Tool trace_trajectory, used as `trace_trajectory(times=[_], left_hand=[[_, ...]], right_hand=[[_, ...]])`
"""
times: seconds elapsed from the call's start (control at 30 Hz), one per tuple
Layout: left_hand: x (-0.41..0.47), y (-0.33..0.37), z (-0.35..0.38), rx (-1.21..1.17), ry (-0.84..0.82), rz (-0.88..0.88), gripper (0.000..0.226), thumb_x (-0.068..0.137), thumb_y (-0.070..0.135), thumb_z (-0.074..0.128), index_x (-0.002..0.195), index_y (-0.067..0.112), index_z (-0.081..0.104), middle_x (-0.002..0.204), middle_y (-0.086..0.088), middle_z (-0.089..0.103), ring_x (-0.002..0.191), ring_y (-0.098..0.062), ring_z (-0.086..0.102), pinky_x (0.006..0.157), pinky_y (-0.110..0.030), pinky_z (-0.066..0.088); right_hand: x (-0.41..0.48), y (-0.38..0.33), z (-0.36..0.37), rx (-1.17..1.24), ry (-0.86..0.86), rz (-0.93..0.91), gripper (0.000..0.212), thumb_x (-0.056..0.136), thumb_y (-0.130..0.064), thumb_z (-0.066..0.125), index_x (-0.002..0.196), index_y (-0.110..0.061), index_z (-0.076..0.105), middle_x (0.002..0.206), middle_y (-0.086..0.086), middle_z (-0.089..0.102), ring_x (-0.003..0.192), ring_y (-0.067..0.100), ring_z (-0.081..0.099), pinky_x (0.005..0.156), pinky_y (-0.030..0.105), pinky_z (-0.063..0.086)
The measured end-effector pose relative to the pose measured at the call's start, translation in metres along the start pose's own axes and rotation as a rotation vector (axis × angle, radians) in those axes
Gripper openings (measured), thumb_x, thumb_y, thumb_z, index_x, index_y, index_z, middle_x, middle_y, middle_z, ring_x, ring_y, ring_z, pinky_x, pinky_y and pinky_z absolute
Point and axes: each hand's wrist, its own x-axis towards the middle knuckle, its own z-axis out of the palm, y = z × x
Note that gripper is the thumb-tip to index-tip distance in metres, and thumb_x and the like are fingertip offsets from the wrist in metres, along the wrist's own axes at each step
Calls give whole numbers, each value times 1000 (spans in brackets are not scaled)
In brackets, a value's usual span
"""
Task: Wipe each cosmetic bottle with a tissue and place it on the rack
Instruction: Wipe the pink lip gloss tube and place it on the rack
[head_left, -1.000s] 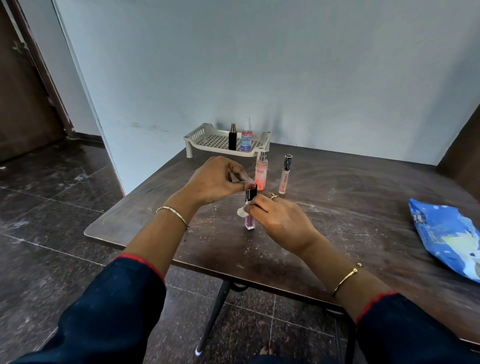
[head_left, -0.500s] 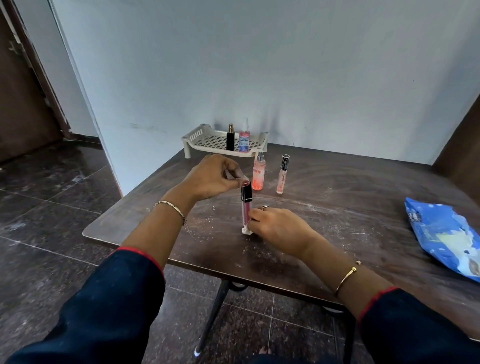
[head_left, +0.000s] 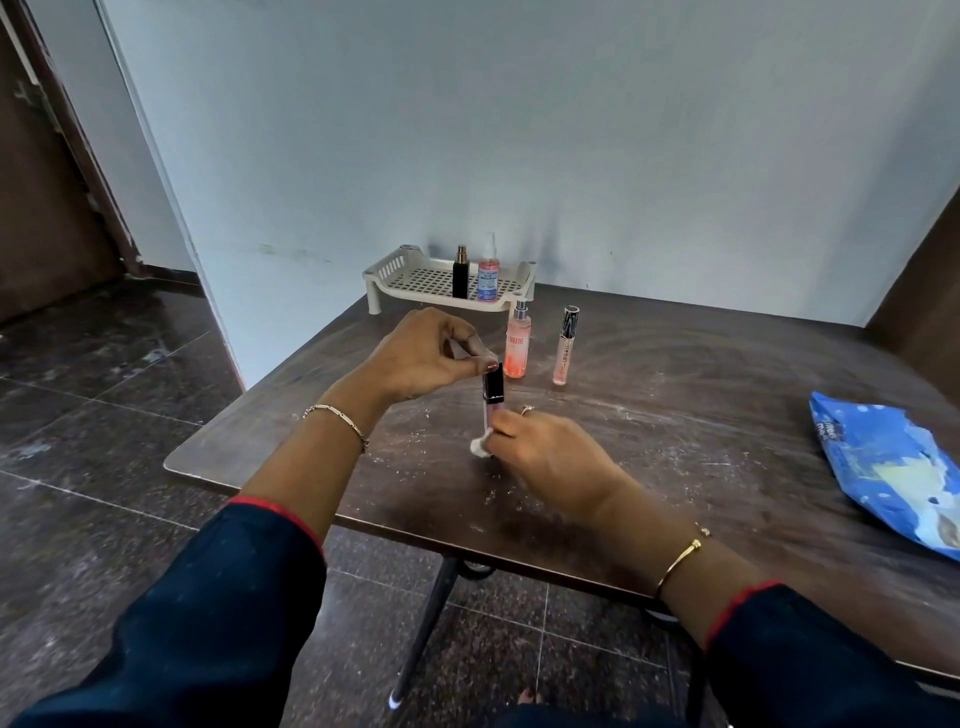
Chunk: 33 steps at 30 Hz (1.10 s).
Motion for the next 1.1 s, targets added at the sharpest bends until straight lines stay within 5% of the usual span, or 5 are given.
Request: trace_trajectory(times=[0.3,0.5,0.67,0.8,1.1], left_hand=[[-11,-1,-13,-86,-86,47,12,81,18,74,92,12,74,99,6,74,87,2,67,78,-14,49],[-17,5,-12,-107,-112,92,16,83,5,70,98,4,72,105,-1,71,67,12,63,62,-4,44],[-16,1,-12,-106,-87,100,18,82,5,70,89,21,72,103,2,73,91,3,66,78,-7,47],[-15,-6,-9,-233,-92,68,19,81,-6,67,91,10,71,100,-6,73,94,-8,69,83,-16,51],[-12,-14,-5,-340,-65,33,16,81,-9,65,88,4,70,92,2,74,90,-7,70,80,-16,52]], right_hand=[[7,10,-10,194,241,216,12,87,-6,59,95,-9,67,92,3,62,72,19,61,62,35,56],[23,13,-22,430,516,453,18,86,1,60,96,-12,66,102,-1,62,89,12,62,74,36,57],[27,4,-22,429,504,401,19,83,3,61,97,-9,68,101,2,62,88,14,61,76,37,56],[29,1,-22,426,490,378,16,85,-15,61,96,-8,69,98,1,62,85,11,60,75,32,54],[37,-5,-16,235,419,407,8,79,-7,71,86,-10,71,91,-1,65,75,13,62,71,23,53]])
